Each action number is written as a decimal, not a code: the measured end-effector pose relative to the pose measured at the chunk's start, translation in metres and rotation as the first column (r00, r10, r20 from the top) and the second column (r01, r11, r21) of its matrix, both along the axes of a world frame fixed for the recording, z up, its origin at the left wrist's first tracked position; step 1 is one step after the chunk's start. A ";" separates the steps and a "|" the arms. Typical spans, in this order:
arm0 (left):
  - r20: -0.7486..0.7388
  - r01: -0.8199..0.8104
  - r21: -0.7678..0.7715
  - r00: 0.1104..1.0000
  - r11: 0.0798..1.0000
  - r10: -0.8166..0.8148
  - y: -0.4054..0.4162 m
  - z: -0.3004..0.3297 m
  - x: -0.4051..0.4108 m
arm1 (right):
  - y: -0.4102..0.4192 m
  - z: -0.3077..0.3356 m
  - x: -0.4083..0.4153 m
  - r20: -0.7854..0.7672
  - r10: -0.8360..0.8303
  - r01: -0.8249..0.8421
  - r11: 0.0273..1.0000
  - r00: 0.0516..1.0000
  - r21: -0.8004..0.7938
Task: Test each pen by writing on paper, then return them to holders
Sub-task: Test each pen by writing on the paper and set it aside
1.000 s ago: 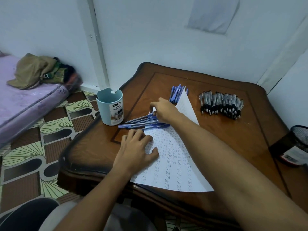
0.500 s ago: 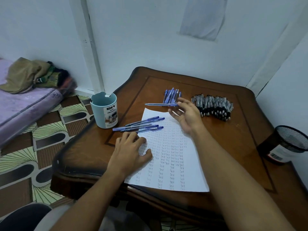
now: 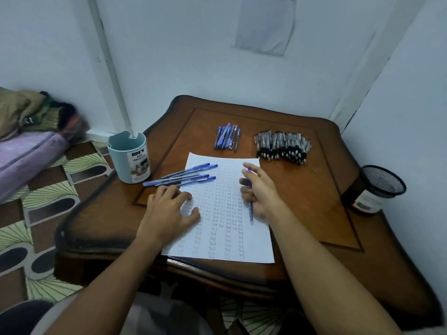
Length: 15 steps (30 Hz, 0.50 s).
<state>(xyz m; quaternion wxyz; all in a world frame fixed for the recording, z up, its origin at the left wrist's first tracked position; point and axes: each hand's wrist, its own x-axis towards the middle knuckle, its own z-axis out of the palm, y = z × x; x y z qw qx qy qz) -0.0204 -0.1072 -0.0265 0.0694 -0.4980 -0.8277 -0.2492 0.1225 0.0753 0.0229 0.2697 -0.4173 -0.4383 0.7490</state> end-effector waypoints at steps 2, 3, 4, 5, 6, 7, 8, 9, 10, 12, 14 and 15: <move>0.002 0.002 -0.005 1.000 1.000 -0.002 0.000 0.001 0.000 | -0.003 0.001 0.004 -0.007 -0.006 0.006 1.000 1.000 -0.002; 0.007 0.002 -0.006 1.000 1.000 -0.002 0.000 0.002 0.001 | -0.004 0.001 0.006 -0.027 -0.017 0.017 1.000 0.999 -0.016; 0.011 0.003 -0.008 1.000 1.000 -0.003 0.000 0.002 0.001 | -0.004 0.001 0.008 -0.059 -0.033 0.031 0.999 0.998 -0.036; 0.012 0.002 -0.009 1.000 1.000 -0.002 0.000 0.002 0.002 | -0.005 0.001 0.010 -0.105 -0.048 0.041 0.997 0.993 -0.061; 0.011 0.001 -0.008 1.000 1.000 -0.001 0.000 0.002 0.002 | -0.005 0.000 0.012 -0.163 -0.058 0.043 0.995 0.985 -0.091; 0.010 0.000 -0.006 1.000 1.000 0.000 0.000 0.002 0.002 | -0.006 0.000 0.014 -0.222 -0.059 0.032 0.992 0.973 -0.125; 0.010 -0.001 -0.003 1.000 1.000 0.002 0.000 0.002 0.002 | -0.008 0.000 0.016 -0.266 -0.054 0.015 0.989 0.962 -0.146; 0.009 -0.003 0.000 1.000 1.000 0.003 0.000 0.002 0.002 | -0.010 -0.001 0.018 -0.278 -0.038 -0.001 0.990 0.960 -0.142; 0.008 -0.005 0.003 1.000 1.000 0.005 -0.001 0.002 0.002 | -0.012 -0.003 0.021 -0.254 -0.023 -0.006 0.994 0.967 -0.112; 0.003 -0.006 0.001 1.000 1.000 0.006 -0.001 0.002 0.001 | -0.014 -0.006 0.026 -0.143 0.012 -0.010 1.000 0.990 0.011; 0.001 -0.006 0.004 1.000 1.000 0.006 0.000 0.001 0.002 | -0.013 -0.007 0.032 -0.060 0.037 -0.029 0.992 0.998 0.126; -0.002 -0.007 0.010 1.000 1.000 0.007 0.000 0.000 0.002 | -0.011 -0.008 0.035 -0.043 0.045 -0.038 0.987 0.998 0.157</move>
